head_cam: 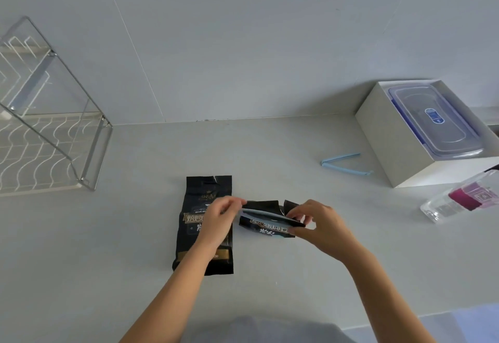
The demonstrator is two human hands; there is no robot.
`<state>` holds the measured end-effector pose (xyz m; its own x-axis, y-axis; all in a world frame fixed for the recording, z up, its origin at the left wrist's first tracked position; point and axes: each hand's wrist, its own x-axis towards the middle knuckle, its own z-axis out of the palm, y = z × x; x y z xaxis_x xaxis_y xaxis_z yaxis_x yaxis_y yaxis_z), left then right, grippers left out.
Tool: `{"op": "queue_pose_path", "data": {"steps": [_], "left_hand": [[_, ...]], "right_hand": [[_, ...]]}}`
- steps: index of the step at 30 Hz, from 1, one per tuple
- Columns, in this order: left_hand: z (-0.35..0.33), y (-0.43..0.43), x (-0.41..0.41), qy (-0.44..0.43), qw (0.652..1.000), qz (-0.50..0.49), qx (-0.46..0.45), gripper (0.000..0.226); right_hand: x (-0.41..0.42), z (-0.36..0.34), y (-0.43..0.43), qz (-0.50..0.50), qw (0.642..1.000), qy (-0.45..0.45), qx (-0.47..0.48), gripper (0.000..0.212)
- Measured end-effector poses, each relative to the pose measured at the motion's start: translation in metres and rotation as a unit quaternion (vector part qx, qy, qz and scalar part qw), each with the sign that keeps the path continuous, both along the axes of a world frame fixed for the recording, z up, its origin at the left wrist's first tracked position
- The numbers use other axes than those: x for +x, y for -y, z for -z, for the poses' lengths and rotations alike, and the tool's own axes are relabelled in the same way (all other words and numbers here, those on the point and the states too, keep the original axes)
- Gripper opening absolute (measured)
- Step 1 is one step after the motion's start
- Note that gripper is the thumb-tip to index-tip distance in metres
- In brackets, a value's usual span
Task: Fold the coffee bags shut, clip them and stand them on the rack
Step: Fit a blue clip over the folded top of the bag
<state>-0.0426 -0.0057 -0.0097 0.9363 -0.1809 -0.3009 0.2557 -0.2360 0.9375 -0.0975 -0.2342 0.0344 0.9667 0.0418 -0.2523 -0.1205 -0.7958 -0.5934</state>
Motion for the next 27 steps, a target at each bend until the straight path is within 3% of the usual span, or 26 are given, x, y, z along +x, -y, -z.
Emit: {"op": "queue_pose_path", "data": {"steps": [3, 6, 9, 11, 16, 18, 27], "left_hand": [[-0.026, 0.013, 0.008, 0.096, 0.995, 0.004, 0.034, 0.017], [-0.049, 0.03, 0.007, 0.168, 0.974, 0.127, 0.082, 0.014], [-0.056, 0.049, 0.002, 0.242, 0.888, 0.294, 0.257, 0.019], [-0.054, 0.059, 0.0, 0.283, 0.85, 0.299, 0.327, 0.023], [-0.047, 0.074, -0.003, 0.329, 0.842, 0.248, 0.347, 0.019], [-0.044, 0.078, -0.006, 0.332, 0.854, 0.227, 0.33, 0.018], [-0.044, 0.08, -0.01, 0.293, 0.904, 0.163, 0.267, 0.009]], "right_hand": [[-0.005, 0.005, 0.003, 0.03, 0.999, 0.004, 0.023, 0.019], [-0.003, 0.007, 0.001, 0.056, 0.996, 0.009, 0.065, 0.02], [0.002, 0.006, -0.001, 0.087, 0.99, 0.018, 0.113, 0.02], [0.004, 0.006, -0.003, 0.113, 0.984, 0.02, 0.138, 0.026], [-0.001, 0.006, -0.004, 0.165, 0.943, -0.011, 0.288, 0.033], [-0.004, 0.006, -0.002, 0.179, 0.927, -0.028, 0.327, 0.032], [-0.004, 0.008, 0.006, 0.156, 0.908, -0.073, 0.382, 0.024]]}}
